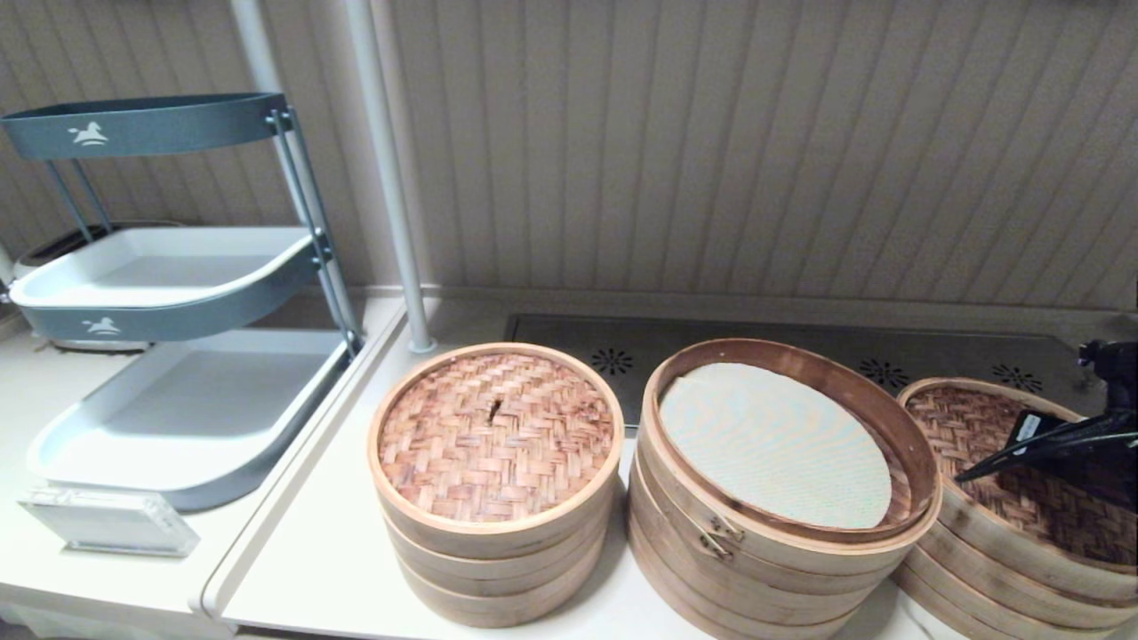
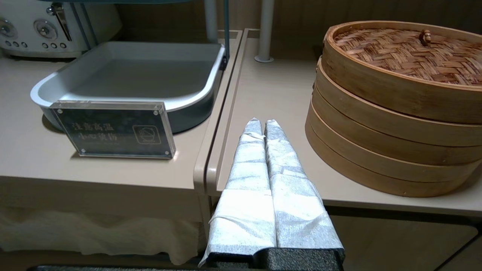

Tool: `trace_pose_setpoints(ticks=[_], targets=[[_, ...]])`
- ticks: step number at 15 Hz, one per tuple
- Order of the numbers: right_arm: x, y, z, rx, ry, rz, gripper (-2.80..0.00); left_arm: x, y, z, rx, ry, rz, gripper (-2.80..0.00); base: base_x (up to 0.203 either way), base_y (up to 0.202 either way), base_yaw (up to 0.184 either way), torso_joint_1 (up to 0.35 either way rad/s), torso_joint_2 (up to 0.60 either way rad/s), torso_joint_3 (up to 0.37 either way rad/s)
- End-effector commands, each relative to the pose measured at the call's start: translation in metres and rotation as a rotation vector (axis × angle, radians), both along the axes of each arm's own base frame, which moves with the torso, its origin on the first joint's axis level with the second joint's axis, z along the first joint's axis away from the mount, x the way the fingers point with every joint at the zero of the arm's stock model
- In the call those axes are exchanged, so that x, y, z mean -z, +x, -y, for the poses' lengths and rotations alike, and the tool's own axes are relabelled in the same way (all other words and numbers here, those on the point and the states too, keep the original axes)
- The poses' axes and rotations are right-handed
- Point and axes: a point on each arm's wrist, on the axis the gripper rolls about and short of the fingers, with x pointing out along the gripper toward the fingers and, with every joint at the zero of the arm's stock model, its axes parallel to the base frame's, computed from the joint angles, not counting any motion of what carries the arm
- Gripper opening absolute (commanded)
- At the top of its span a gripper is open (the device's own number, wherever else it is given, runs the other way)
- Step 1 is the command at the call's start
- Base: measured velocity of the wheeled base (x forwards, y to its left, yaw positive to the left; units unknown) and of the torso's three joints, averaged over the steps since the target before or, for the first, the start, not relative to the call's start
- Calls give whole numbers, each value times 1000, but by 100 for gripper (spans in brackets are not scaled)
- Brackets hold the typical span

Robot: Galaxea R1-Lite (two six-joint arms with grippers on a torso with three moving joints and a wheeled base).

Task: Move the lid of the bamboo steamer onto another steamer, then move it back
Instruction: Put the steamer

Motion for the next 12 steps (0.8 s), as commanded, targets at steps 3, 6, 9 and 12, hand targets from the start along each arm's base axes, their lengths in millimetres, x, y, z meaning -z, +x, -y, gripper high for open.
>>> trace_pose_setpoints(ticks=[3,6,9,12], targets=[[-1,0,0,1,-2,7,0,7,2,0,1,0,-22,-280,0,0,0,0,0,0],[-3,0,0,2,-4,13,0,7,2,0,0,0,-22,-280,0,0,0,0,0,0],[-5,-1,0,4,-5,23,0,7,2,0,0,0,-22,-280,0,0,0,0,0,0],[-26,-11,-3,-2,-26,98,0,7,2,0,1,0,-23,-280,0,0,0,0,0,0]])
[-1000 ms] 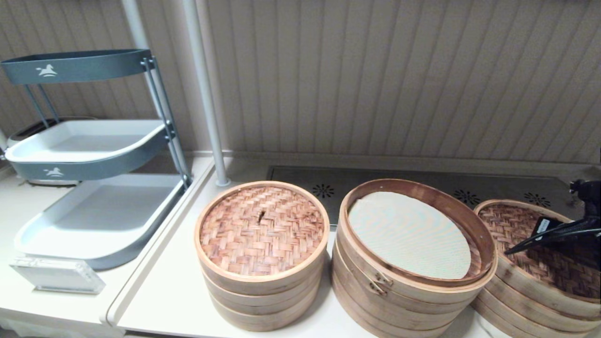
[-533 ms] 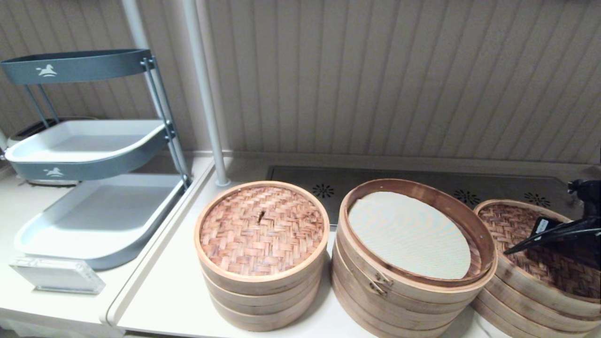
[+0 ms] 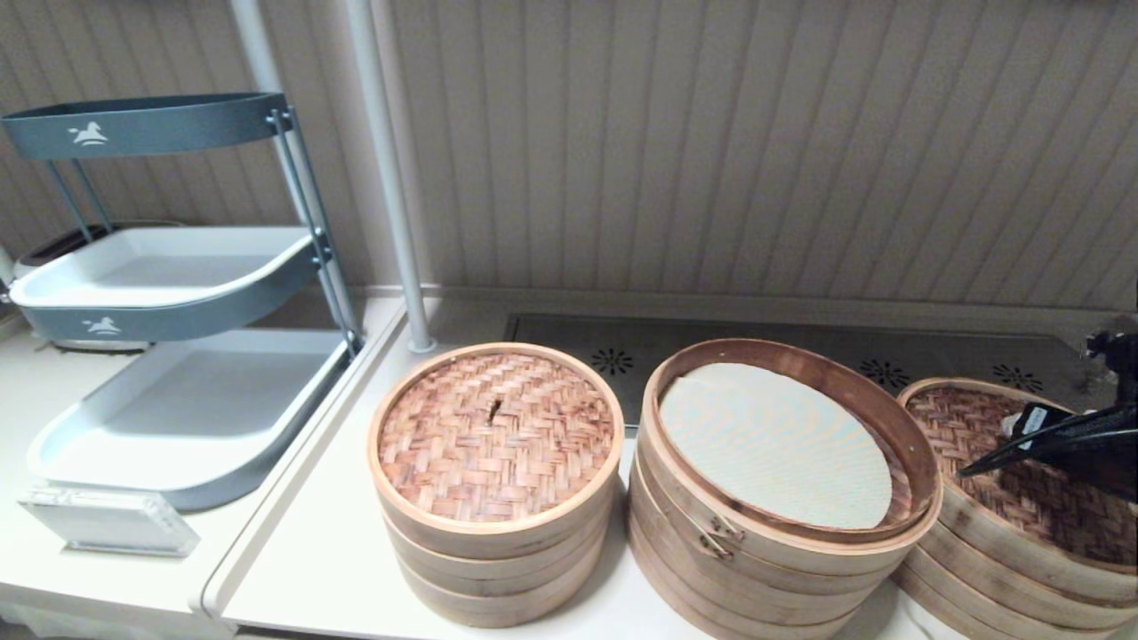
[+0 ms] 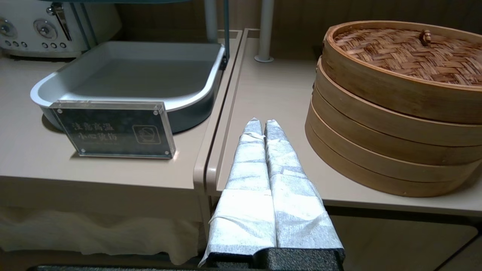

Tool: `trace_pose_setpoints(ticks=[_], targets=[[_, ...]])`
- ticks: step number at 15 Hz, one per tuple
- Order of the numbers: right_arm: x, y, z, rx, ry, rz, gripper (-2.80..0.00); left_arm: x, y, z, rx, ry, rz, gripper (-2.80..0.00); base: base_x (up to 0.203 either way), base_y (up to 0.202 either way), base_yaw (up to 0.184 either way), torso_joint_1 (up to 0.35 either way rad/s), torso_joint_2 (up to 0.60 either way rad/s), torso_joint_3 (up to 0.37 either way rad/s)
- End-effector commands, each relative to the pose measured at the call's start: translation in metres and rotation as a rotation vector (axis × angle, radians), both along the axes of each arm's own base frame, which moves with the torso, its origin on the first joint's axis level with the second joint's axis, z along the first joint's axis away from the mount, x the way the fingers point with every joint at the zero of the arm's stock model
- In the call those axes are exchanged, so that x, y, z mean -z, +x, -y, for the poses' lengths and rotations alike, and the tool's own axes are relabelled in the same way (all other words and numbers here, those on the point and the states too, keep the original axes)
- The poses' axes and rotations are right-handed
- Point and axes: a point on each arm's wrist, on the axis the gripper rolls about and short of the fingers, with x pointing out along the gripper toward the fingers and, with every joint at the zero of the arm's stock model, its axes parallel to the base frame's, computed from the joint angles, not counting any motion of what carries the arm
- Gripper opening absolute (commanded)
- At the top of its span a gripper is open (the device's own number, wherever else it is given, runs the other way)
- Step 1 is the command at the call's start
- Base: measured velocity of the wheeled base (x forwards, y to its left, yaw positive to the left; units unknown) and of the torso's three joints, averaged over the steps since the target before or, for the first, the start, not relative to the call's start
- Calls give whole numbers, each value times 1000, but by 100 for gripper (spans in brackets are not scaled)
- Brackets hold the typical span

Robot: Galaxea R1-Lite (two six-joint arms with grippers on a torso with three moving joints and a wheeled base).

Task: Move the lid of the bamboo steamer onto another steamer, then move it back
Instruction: Put the steamer, then pick up the steamer

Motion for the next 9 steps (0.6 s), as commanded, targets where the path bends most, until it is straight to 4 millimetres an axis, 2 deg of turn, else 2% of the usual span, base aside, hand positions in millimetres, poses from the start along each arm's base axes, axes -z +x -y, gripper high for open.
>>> trace_pose_setpoints(ticks=[1,6,8,9], targets=[[-21,-12,-4,-3,-23,76,0,7,2,0,-1,0,-22,-280,0,0,0,0,0,0],[-66,-54,-17,-16,-82,192,0,7,2,0,-1,0,-23,-280,0,0,0,0,0,0],[-88,-80,-26,-23,-92,217,0,7,2,0,-1,0,-22,-280,0,0,0,0,0,0],[-94,-90,-29,-28,-94,220,-280,7,2,0,0,0,-22,-280,0,0,0,0,0,0]])
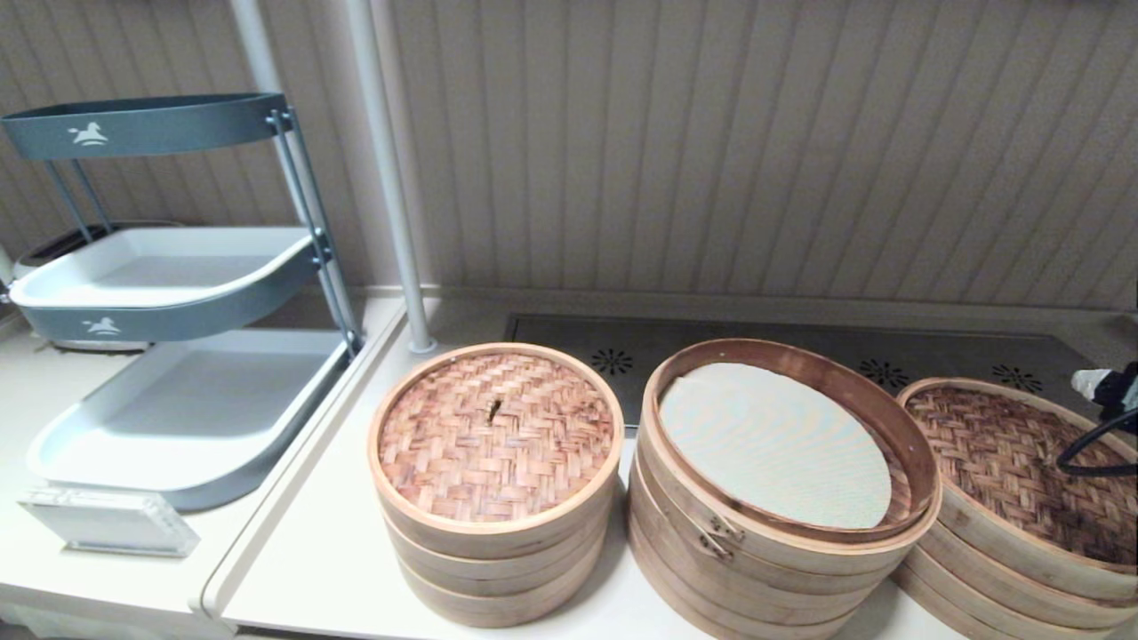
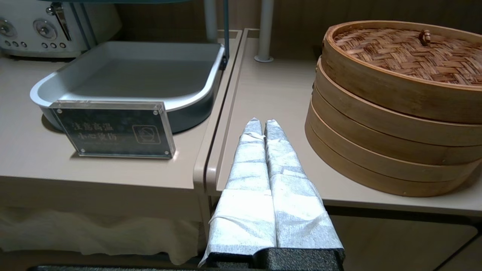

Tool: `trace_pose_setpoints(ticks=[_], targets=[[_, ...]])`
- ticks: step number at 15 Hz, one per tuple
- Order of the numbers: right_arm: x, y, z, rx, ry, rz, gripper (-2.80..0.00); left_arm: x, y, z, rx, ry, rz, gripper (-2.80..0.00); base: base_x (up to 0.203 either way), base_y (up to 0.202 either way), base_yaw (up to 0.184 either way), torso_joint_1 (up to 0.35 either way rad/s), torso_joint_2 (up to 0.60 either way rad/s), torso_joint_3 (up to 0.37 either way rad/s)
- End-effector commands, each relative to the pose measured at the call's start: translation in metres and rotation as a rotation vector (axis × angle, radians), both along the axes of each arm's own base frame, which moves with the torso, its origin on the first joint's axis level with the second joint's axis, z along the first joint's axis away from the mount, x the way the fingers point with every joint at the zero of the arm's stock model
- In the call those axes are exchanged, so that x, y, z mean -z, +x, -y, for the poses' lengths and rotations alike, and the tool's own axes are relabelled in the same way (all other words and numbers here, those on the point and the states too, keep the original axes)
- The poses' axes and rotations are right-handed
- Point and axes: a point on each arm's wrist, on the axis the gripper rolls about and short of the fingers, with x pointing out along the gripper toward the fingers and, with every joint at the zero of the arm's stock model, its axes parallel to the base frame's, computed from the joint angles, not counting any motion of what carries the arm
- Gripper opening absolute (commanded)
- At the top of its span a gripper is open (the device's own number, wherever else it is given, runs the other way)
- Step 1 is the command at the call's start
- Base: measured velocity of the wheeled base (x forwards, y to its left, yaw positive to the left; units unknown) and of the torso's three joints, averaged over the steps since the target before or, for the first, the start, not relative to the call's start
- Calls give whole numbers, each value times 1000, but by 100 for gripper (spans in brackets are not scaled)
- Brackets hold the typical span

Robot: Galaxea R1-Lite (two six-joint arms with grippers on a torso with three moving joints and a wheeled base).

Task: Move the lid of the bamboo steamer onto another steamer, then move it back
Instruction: Pick up the steamer

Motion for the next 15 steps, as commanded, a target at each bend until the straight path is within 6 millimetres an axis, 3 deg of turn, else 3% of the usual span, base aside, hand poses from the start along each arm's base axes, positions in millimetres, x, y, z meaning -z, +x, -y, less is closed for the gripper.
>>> trace_pose_setpoints(ticks=[1,5,9,12,15], targets=[[-26,-38,-12,-16,-31,85,-280,7,2,0,-1,0,-23,-280,0,0,0,0,0,0],[-40,-89,-34,-100,-43,116,-280,7,2,0,-2,0,-22,-280,0,0,0,0,0,0],[-41,-139,-50,-190,-51,175,-280,7,2,0,1,0,-22,-280,0,0,0,0,0,0],[-25,-173,-55,-263,-52,210,-280,7,2,0,-2,0,-22,-280,0,0,0,0,0,0],[10,-190,-56,-291,-54,185,-280,7,2,0,1,0,-22,-280,0,0,0,0,0,0]])
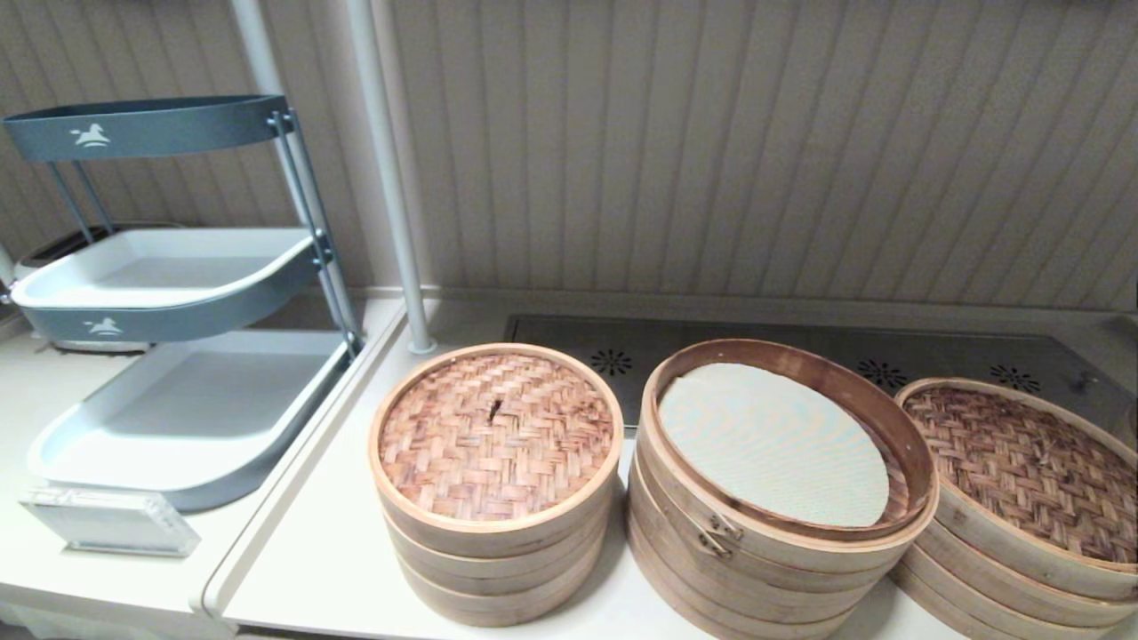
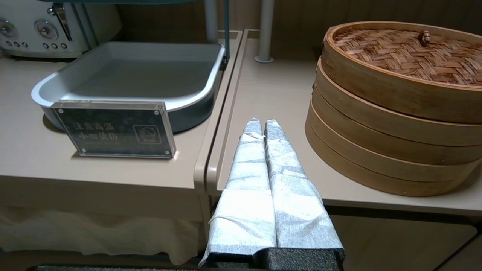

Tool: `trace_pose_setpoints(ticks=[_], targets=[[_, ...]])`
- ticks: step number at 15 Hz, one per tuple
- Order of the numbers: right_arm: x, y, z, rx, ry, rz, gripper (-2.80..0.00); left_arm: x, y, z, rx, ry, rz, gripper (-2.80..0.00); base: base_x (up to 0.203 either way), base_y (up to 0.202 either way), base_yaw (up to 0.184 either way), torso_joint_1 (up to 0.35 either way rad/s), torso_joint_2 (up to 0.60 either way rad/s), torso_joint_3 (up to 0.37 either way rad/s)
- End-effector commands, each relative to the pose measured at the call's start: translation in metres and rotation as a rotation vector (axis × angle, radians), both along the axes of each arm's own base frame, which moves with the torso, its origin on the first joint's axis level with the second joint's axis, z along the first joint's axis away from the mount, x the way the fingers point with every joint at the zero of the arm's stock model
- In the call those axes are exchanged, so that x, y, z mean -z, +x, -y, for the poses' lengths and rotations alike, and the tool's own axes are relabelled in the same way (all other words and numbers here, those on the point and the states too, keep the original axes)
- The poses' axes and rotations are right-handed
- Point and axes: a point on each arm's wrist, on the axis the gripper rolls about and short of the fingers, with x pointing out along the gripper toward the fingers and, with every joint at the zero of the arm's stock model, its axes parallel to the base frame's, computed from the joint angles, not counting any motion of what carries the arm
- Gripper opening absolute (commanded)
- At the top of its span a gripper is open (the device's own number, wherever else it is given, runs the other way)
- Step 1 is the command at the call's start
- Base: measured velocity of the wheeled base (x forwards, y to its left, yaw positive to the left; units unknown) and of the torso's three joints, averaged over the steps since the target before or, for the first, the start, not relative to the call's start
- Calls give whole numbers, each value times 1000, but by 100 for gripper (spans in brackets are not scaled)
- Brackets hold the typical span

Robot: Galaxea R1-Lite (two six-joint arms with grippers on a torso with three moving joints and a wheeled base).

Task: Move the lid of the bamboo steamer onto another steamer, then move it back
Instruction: Pick up the steamer

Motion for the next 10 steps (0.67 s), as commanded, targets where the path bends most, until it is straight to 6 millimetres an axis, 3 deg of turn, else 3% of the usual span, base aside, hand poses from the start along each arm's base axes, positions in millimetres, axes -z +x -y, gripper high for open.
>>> trace_pose_setpoints(ticks=[1,9,10], targets=[[25,-22,-1,-16,-15,40,-280,7,2,0,-2,0,-23,-280,0,0,0,0,0,0],[121,-42,-3,-165,-190,30,-280,7,2,0,-1,0,-23,-280,0,0,0,0,0,0],[125,-42,-3,-176,-224,41,-280,7,2,0,0,0,-23,-280,0,0,0,0,0,0]])
